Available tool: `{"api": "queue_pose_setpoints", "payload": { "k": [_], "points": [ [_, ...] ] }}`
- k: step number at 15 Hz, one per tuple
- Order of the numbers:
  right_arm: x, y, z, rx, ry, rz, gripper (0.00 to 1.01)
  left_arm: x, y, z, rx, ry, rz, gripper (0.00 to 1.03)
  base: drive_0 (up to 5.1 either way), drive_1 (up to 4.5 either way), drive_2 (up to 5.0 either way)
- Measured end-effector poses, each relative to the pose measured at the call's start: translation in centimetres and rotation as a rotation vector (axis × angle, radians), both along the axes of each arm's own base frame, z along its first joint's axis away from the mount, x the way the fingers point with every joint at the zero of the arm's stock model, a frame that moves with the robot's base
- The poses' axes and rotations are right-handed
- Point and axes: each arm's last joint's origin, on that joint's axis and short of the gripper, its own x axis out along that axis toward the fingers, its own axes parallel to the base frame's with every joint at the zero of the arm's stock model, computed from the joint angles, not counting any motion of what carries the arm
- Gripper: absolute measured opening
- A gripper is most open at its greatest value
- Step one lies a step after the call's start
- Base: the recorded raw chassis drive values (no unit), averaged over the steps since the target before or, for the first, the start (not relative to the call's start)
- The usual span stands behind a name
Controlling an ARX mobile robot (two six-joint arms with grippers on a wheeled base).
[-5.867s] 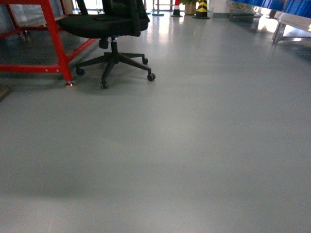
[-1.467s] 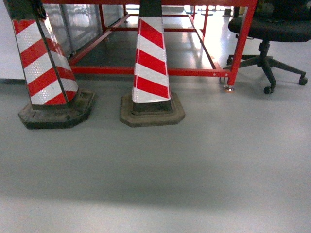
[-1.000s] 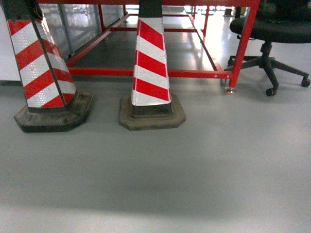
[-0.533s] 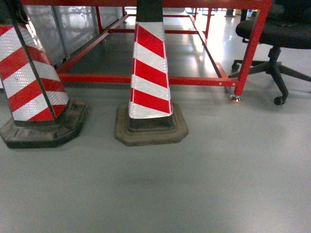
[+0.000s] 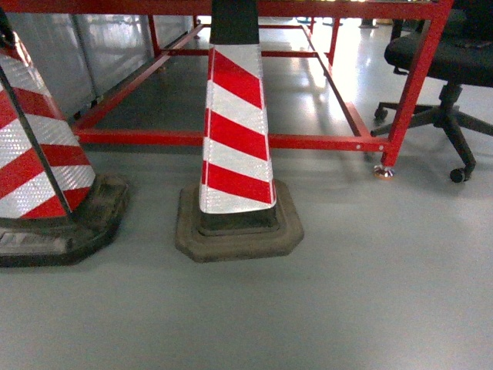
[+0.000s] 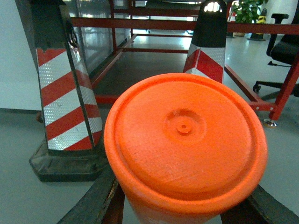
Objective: Pick capacitor and pack into box
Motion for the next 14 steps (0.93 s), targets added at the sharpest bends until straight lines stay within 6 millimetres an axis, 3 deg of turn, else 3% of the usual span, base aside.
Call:
{"api": "queue_pose_setpoints", "payload": {
  "k": [11, 14],
  "points": [
    [0.00, 0.00, 0.05, 0.000, -0.005, 0.000, 0.98, 0.00, 0.00, 0.04, 0.000, -0.004, 0.001, 0.44, 0.0, 4.07, -4.1],
    [0.00, 0.00, 0.02, 0.000, -0.002, 0.000, 0.98, 0.00, 0.00, -0.01, 0.000, 0.001, 0.000, 0.44, 0.0, 0.00, 0.0]
  ]
}}
